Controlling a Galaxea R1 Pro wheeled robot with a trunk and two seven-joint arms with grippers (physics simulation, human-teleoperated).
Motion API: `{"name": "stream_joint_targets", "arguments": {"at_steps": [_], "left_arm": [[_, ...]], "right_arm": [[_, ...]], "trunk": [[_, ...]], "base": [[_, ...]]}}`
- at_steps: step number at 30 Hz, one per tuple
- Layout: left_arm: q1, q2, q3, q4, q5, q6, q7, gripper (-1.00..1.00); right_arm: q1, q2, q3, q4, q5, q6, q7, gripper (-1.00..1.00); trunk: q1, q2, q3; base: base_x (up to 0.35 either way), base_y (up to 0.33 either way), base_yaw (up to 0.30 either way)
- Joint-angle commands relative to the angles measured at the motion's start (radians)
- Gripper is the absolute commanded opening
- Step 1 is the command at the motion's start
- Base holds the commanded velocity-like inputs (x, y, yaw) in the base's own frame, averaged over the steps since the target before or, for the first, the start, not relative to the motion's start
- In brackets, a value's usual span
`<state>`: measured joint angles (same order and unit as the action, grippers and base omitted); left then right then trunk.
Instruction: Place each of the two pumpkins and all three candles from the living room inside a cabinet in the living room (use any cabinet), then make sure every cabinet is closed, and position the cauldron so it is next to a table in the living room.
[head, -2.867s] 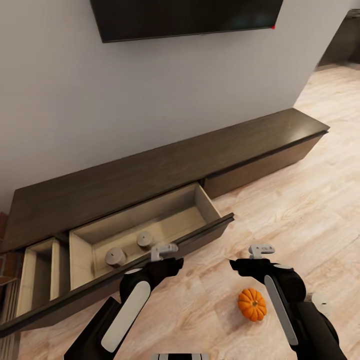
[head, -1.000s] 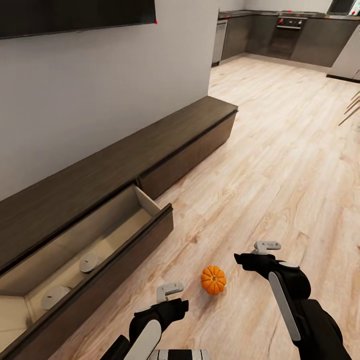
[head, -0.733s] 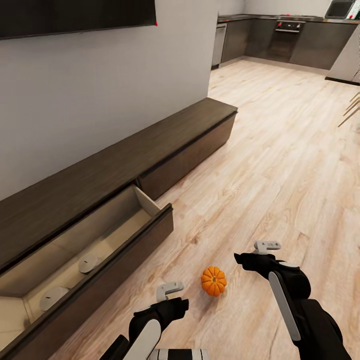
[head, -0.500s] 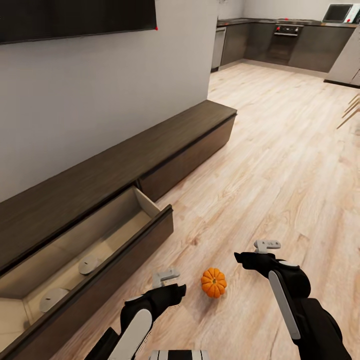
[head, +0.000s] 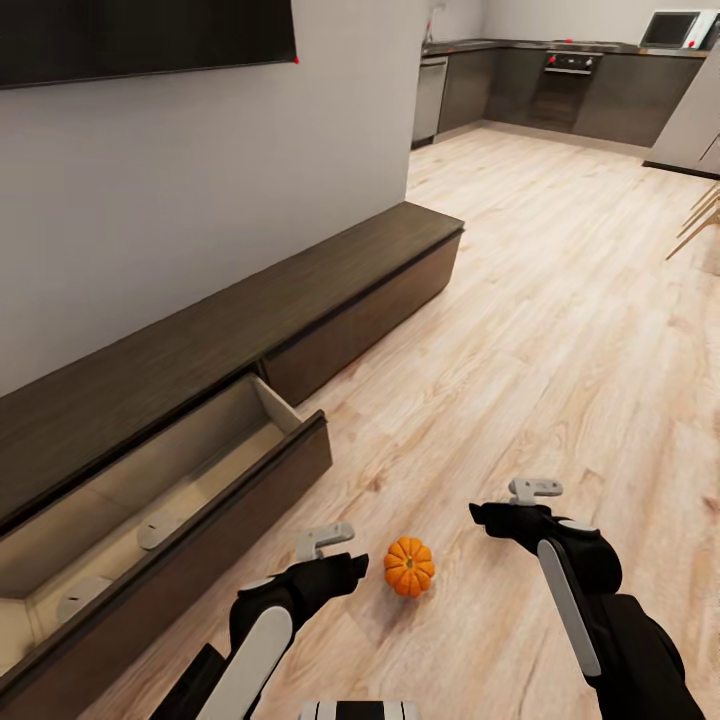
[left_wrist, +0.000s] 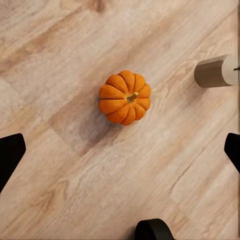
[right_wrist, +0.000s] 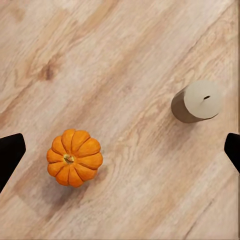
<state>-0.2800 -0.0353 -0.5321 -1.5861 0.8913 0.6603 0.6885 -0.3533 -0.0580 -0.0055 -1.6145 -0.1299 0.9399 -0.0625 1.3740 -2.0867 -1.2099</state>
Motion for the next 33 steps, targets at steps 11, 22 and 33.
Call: {"name": "stream_joint_targets", "arguments": {"at_steps": [11,22,33], "left_arm": [[-0.121,-0.012,0.043,-0.001,0.017,0.044,0.002,1.00],[-0.358,-0.101,0.039,0.011,0.042,0.094,0.003,1.00],[-0.549,-0.123,-0.062,0.014,0.344,0.109,0.117,1.00]], "right_arm": [[-0.157,-0.091,-0.058,0.266,-0.010,-0.068,-0.012,1.00],[-0.411,-0.175,-0.096,0.765,-0.012,-0.253,-0.059,1.00],[-0.576,-0.075,-0.091,1.049,-0.012,-0.266,-0.071,1.00]], "trunk": [[0.000,0.000,-0.001],[0.000,0.000,-0.001],[0.000,0.000,-0.001]], "base": [[0.000,-0.016,0.000],[0.000,0.000,0.000],[0.000,0.000,0.000]]}}
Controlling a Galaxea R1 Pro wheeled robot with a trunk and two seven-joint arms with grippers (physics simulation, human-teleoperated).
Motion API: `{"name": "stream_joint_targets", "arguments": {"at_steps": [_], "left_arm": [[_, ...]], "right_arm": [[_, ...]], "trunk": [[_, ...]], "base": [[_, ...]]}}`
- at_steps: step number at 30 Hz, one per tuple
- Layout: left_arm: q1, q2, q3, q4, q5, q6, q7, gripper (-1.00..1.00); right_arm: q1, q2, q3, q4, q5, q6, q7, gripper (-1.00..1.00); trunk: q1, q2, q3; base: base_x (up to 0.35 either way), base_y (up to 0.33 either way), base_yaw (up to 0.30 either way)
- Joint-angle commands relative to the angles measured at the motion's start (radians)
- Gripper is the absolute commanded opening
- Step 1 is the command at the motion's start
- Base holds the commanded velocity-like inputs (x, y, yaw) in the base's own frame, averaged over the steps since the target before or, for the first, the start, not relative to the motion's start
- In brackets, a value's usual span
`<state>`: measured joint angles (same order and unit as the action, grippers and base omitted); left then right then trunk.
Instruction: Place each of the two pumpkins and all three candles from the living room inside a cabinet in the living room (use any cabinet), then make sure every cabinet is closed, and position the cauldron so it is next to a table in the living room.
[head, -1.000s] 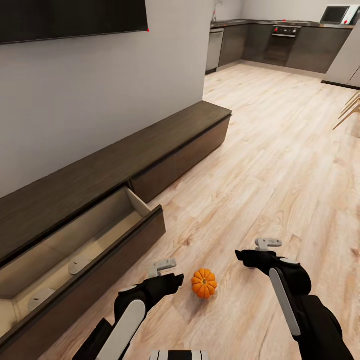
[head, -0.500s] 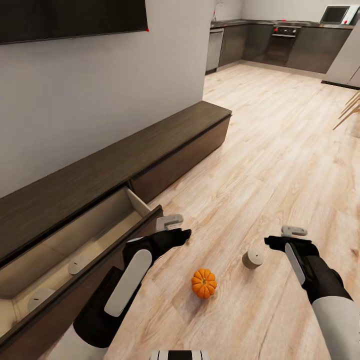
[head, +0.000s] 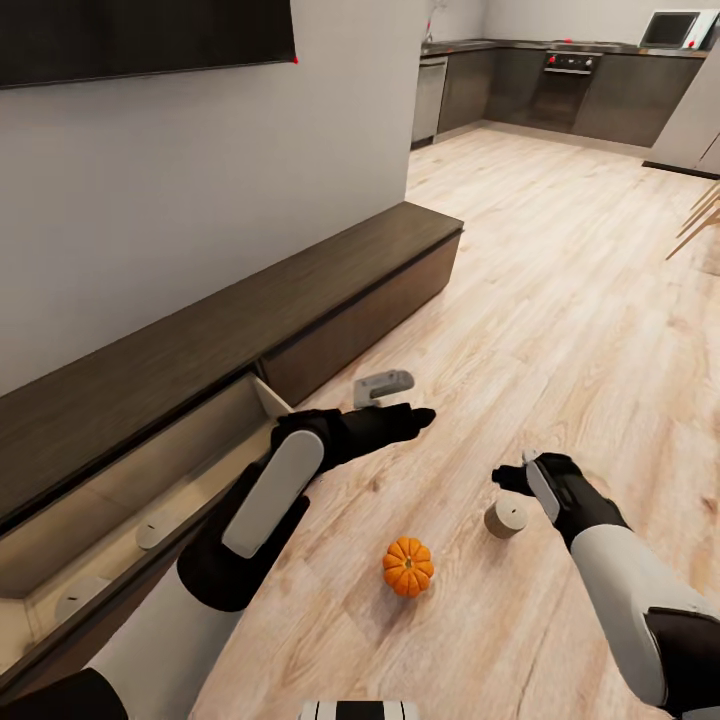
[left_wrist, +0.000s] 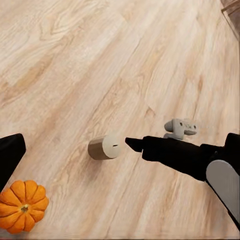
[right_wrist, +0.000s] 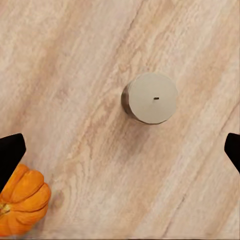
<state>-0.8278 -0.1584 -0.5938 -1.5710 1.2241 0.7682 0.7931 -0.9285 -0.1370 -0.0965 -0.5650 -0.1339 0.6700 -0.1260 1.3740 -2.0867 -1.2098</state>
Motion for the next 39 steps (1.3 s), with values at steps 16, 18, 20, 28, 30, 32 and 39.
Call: {"name": "stream_joint_targets", "arguments": {"at_steps": [16,18,20,28,30,32,39], "left_arm": [[-0.011,0.000,-0.001,-0.019,0.107,-0.001,0.157,1.00],[-0.011,0.001,0.002,-0.019,0.114,0.000,0.158,1.00],[-0.009,0.002,0.016,-0.020,0.121,0.002,0.160,1.00],[-0.007,0.002,0.031,-0.015,0.128,0.004,0.160,1.00],[-0.007,0.002,0.032,-0.013,0.128,0.005,0.159,1.00],[-0.006,0.002,0.033,-0.011,0.128,0.005,0.158,1.00],[-0.005,0.002,0.033,-0.010,0.129,0.005,0.158,1.00]], "right_arm": [[-0.165,0.019,-0.008,0.172,-0.014,-0.036,-0.009,1.00],[-0.165,0.018,-0.007,0.174,-0.010,-0.062,-0.009,1.00],[-0.164,0.013,-0.007,0.177,-0.010,-0.086,-0.009,1.00],[-0.170,-0.070,-0.008,0.203,-0.013,-0.107,-0.007,1.00],[-0.173,-0.080,-0.008,0.218,-0.014,-0.108,-0.004,1.00],[-0.180,-0.088,-0.008,0.236,-0.015,-0.109,-0.001,1.00],[-0.187,-0.095,-0.008,0.263,-0.016,-0.112,0.004,1.00]], "trunk": [[0.046,-0.084,-0.038],[0.054,-0.098,-0.045],[0.061,-0.112,-0.051],[0.092,-0.168,-0.076],[0.100,-0.182,-0.082],[0.107,-0.196,-0.088],[0.134,-0.245,-0.110]], "base": [[0.000,0.000,0.000],[0.000,0.000,0.000],[0.000,0.000,0.000],[0.000,0.000,0.000],[0.000,0.000,0.000],[0.000,0.000,0.000],[0.000,0.000,0.000]]}}
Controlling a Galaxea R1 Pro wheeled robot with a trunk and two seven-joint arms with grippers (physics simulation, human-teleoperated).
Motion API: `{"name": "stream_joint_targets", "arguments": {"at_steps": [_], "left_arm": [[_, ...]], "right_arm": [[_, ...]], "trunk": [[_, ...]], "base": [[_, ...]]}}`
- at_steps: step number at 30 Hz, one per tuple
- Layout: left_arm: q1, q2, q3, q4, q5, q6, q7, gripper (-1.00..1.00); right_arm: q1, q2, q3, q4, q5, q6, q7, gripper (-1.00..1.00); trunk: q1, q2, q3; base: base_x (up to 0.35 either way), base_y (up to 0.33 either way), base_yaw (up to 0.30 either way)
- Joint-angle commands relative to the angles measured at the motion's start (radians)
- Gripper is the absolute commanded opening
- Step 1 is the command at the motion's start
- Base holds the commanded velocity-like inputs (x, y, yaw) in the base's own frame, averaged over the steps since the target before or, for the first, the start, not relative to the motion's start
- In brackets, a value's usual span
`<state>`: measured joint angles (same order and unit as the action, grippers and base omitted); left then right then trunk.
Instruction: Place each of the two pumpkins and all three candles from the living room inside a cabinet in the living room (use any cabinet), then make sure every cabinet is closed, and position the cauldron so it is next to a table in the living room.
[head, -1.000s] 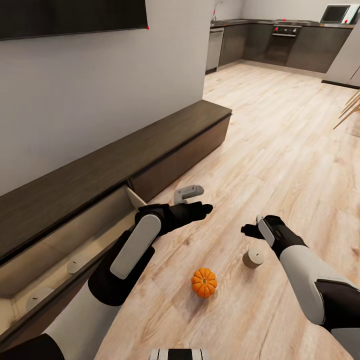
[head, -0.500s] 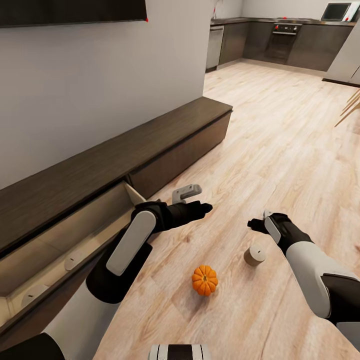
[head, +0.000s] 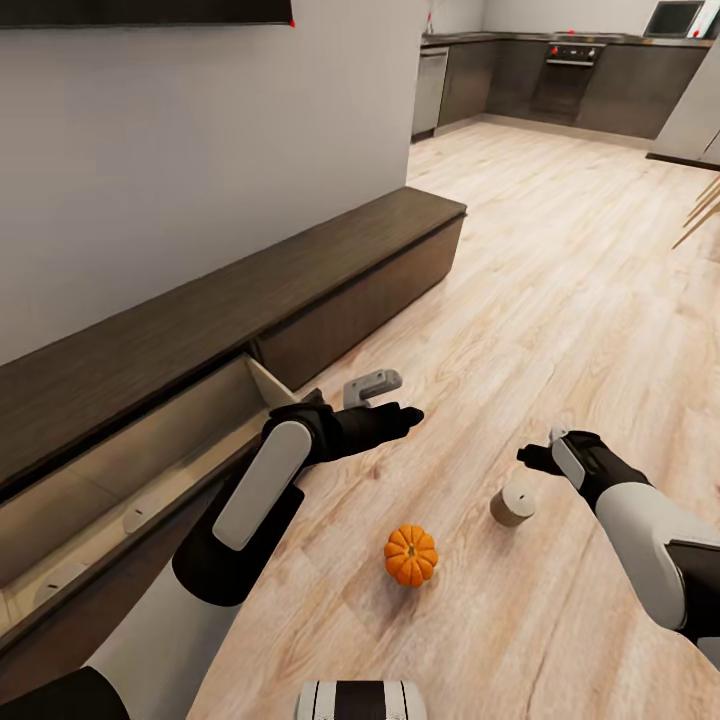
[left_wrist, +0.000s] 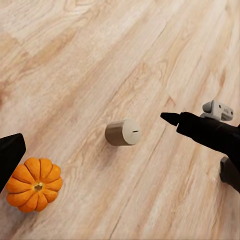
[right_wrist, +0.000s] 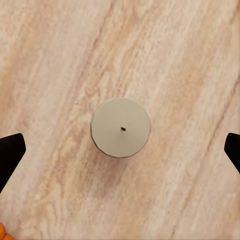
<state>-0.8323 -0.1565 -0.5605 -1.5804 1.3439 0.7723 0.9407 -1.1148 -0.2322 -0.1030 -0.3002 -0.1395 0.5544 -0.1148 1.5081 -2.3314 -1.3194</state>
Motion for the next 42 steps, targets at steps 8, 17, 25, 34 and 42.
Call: {"name": "stream_joint_targets", "arguments": {"at_steps": [8,17,25,34,42], "left_arm": [[-0.001,-0.001,-0.001,-0.002,0.010,0.001,0.008,1.00],[-0.006,-0.004,-0.002,-0.012,0.028,0.002,0.007,1.00],[-0.008,-0.003,-0.003,-0.013,0.050,0.002,0.007,1.00],[-0.008,-0.002,-0.002,-0.013,0.052,0.002,0.007,1.00],[-0.007,-0.002,-0.001,-0.012,0.053,0.002,0.008,1.00]], "right_arm": [[-0.001,0.002,-0.001,0.004,-0.011,0.005,-0.006,1.00],[-0.085,0.002,0.000,0.058,-0.010,0.028,-0.008,1.00],[-0.167,-0.001,0.000,0.109,-0.010,0.039,-0.006,1.00],[-0.170,-0.005,0.001,0.110,-0.011,0.039,-0.005,1.00],[-0.172,-0.008,0.000,0.111,-0.011,0.041,-0.005,1.00]], "trunk": [[0.031,-0.057,-0.026],[0.065,-0.120,-0.054],[0.092,-0.169,-0.080],[0.096,-0.171,-0.115],[0.100,-0.173,-0.146]], "base": [[0.000,0.000,0.000],[0.000,0.000,0.000],[0.000,0.000,0.000],[0.000,0.000,0.000],[0.000,0.000,0.000]]}}
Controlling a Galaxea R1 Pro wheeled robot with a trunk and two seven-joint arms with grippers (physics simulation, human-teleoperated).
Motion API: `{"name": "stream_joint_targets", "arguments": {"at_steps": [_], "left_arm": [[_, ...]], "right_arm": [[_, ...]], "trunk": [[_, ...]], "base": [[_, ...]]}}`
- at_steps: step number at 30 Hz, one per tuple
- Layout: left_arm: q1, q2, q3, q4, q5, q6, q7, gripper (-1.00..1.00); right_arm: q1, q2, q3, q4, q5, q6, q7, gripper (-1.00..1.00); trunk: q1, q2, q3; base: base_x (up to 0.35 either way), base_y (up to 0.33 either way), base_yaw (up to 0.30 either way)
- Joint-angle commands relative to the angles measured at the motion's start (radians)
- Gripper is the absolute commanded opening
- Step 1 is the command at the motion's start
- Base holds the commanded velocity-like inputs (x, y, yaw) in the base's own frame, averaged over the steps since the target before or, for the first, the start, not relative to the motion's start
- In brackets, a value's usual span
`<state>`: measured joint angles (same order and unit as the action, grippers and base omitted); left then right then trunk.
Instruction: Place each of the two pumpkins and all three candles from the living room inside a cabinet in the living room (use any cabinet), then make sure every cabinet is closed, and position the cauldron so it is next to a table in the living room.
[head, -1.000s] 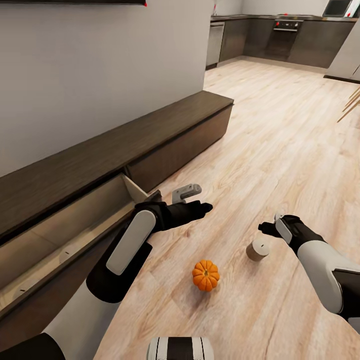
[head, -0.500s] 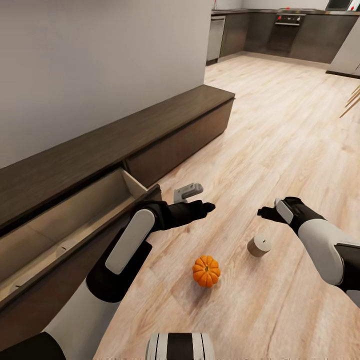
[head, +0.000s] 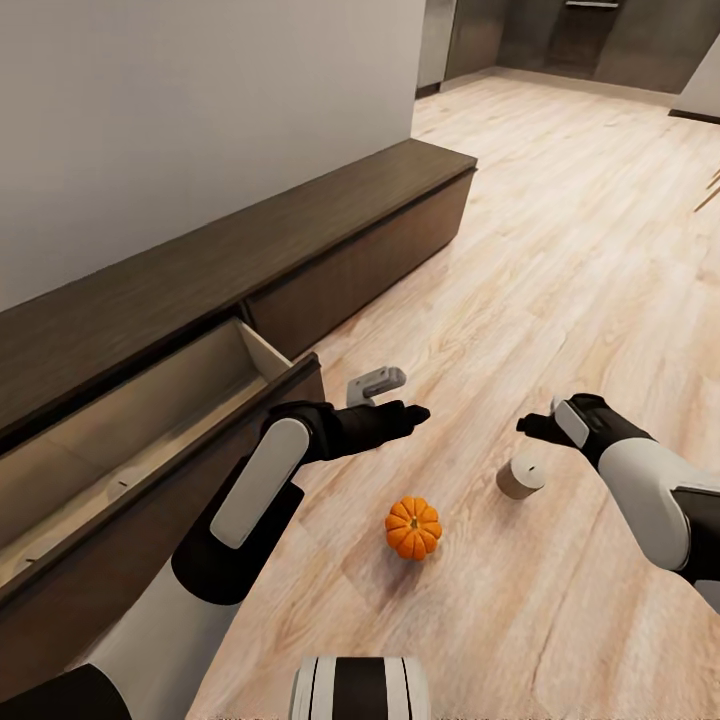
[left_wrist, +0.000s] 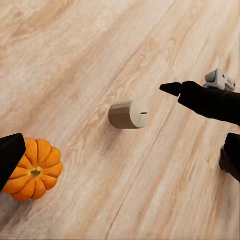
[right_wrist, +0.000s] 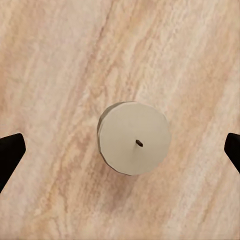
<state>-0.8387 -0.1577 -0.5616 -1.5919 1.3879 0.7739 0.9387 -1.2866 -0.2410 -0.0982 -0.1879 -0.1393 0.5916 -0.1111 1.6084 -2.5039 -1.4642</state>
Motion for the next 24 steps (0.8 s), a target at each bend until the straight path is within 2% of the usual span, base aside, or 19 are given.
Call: {"name": "stream_joint_targets", "arguments": {"at_steps": [1,6,12,21,24], "left_arm": [[-0.001,0.000,0.000,-0.001,0.009,0.001,0.010,1.00],[0.000,0.000,0.000,-0.001,0.009,0.001,0.011,1.00],[0.000,0.001,0.000,-0.001,0.009,0.001,0.012,1.00],[-0.002,-0.001,-0.001,-0.004,0.010,0.001,0.010,1.00],[-0.024,-0.009,-0.004,-0.013,0.021,0.000,0.007,1.00]], "right_arm": [[-0.001,-0.002,-0.005,-0.002,-0.011,0.003,-0.009,1.00],[-0.008,-0.032,-0.005,-0.002,-0.012,0.008,-0.009,1.00],[-0.051,-0.056,-0.006,0.000,-0.012,0.027,-0.008,1.00],[-0.063,-0.059,-0.005,0.001,-0.010,0.032,-0.007,1.00],[-0.064,-0.055,-0.005,0.001,-0.011,0.033,-0.007,1.00]], "trunk": [[0.000,-0.001,-0.005],[0.002,-0.002,-0.024],[0.005,-0.003,-0.047],[0.009,-0.005,-0.082],[0.011,-0.006,-0.094]], "base": [[0.000,0.000,0.000],[0.000,0.000,0.000],[0.000,0.000,0.000],[0.000,0.000,0.000],[0.000,0.000,0.000]]}}
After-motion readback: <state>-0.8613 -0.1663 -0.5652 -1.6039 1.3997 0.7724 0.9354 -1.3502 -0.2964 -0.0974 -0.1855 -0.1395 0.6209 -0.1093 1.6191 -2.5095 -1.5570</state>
